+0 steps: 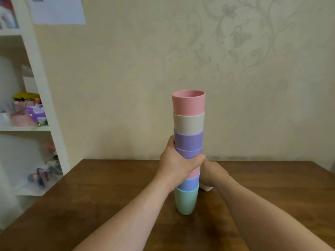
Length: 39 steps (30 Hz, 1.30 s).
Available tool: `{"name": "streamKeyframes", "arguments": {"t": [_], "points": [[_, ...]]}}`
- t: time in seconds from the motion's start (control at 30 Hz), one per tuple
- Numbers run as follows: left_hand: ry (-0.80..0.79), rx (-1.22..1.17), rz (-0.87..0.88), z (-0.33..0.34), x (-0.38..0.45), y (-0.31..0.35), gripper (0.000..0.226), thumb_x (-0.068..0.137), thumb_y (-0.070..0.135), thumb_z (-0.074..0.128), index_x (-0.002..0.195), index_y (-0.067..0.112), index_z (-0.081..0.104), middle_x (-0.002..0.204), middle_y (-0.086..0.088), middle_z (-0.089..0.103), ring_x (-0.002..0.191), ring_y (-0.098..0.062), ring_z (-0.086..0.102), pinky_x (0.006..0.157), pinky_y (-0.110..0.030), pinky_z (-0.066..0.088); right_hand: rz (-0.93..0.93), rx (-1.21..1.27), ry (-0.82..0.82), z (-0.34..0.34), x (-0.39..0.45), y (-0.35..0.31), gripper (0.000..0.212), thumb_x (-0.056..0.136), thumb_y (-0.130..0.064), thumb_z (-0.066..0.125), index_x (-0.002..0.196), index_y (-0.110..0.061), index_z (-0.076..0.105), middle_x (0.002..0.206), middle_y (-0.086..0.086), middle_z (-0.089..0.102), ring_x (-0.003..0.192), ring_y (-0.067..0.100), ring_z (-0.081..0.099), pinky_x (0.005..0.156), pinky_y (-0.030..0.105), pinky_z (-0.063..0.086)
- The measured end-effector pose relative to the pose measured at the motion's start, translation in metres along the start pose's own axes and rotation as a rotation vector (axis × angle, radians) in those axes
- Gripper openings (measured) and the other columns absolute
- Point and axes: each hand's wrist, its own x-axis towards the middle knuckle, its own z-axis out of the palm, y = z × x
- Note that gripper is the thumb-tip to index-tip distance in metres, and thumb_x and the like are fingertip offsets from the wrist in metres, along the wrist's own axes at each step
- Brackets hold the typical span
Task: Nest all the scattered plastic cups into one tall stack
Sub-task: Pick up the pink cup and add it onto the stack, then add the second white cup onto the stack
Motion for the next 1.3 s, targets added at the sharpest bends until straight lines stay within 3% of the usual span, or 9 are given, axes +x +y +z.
{"name": "streamKeyframes", "arguments": {"t": [0.1,0.23,0.37,0.47,0.67,0.83,1.0,1.1,1.3], "points": [[-0.004,-0.004,0.0,0.0,-0.003,0.002,0.082,0.054,0.052,0.093,0.13,0.038,0.064,0.12,0.014,0.082,0.111,-0.016,0.08,0.101,-0.048,0.067,0.026,-0.039,-0.076,-0.012,-0.012,0.007,0.116,0.059,-0.083,0.062,0.16,-0.036,0.028,0.141,0.0,0.064,0.12,0.031,0.064,0.095,0.047,0.053],[-0.002,0.004,-0.005,-0.002,-0.007,0.005,0.081,0.054,0.054,0.093,0.128,0.038,0.065,0.119,0.014,0.082,0.11,-0.016,0.08,0.101,-0.047,0.066,0.06,-0.022,-0.081,-0.03,-0.039,0.024,0.114,0.051,-0.075,0.064,0.155,-0.032,0.045,0.156,0.002,0.057,0.135,0.031,0.059,0.108,0.048,0.052],[-0.011,-0.008,-0.004,-0.003,-0.009,0.009,0.083,0.053,0.053,0.096,0.129,0.037,0.064,0.121,0.013,0.082,0.11,-0.017,0.081,0.101,-0.049,0.066,0.004,0.435,0.17,-0.082,-0.072,0.022,0.094,0.07,-0.051,0.085,0.152,-0.02,0.05,0.14,0.008,0.065,0.121,0.033,0.067,0.093,0.043,0.06],[-0.015,-0.023,-0.016,-0.002,-0.011,0.01,0.078,0.059,0.042,0.099,0.129,0.034,0.065,0.118,0.01,0.083,0.108,-0.018,0.082,0.1,-0.05,0.067,-0.063,0.808,0.412,-0.142,-0.095,0.003,0.055,0.081,-0.042,0.083,0.126,-0.024,0.057,0.121,0.004,0.069,0.105,0.028,0.071,0.086,0.05,0.063],[-0.046,0.021,-0.032,-0.003,-0.016,0.021,0.085,0.061,0.05,0.095,0.137,0.036,0.06,0.121,0.009,0.079,0.109,-0.02,0.079,0.097,-0.049,0.068,-0.287,1.288,0.489,-0.235,-0.152,-0.059,0.048,0.09,-0.04,0.076,0.132,-0.022,0.058,0.113,-0.002,0.068,0.104,0.028,0.074,0.087,0.043,0.064],[-0.051,0.062,-0.011,-0.005,-0.017,0.023,0.086,0.061,0.052,0.094,0.138,0.036,0.058,0.124,0.011,0.076,0.11,-0.018,0.077,0.097,-0.042,0.066,-0.429,1.177,0.463,-0.24,-0.169,-0.098,0.053,0.088,-0.037,0.082,0.133,-0.022,0.057,0.121,0.0,0.069,0.106,0.024,0.075,0.09,0.046,0.065],[-0.051,0.081,-0.01,-0.003,-0.015,0.019,0.082,0.07,0.047,0.096,0.14,0.036,0.056,0.124,0.014,0.074,0.11,-0.013,0.074,0.087,-0.029,0.058,-0.49,1.016,0.483,-0.216,-0.159,-0.103,0.084,0.084,-0.029,0.088,0.156,-0.027,0.045,0.13,-0.003,0.061,0.114,0.018,0.067,0.089,0.036,0.061],[-0.05,0.076,-0.014,-0.003,-0.013,0.018,0.077,0.073,0.043,0.097,0.138,0.035,0.057,0.123,0.013,0.074,0.109,-0.012,0.074,0.082,-0.025,0.057,-0.528,0.979,0.48,-0.209,-0.154,-0.096,0.091,0.082,-0.025,0.089,0.16,-0.032,0.043,0.134,-0.003,0.058,0.118,0.018,0.065,0.086,0.029,0.057],[-0.05,0.043,-0.003,-0.004,-0.015,0.016,0.07,0.079,0.034,0.098,0.136,0.035,0.057,0.119,0.023,0.07,0.108,0.001,0.069,0.08,-0.02,0.052,-0.553,0.967,0.417,-0.194,-0.148,-0.092,0.09,0.083,-0.022,0.091,0.159,-0.027,0.042,0.116,-0.012,0.058,0.106,0.011,0.065,0.073,0.019,0.054]]}}
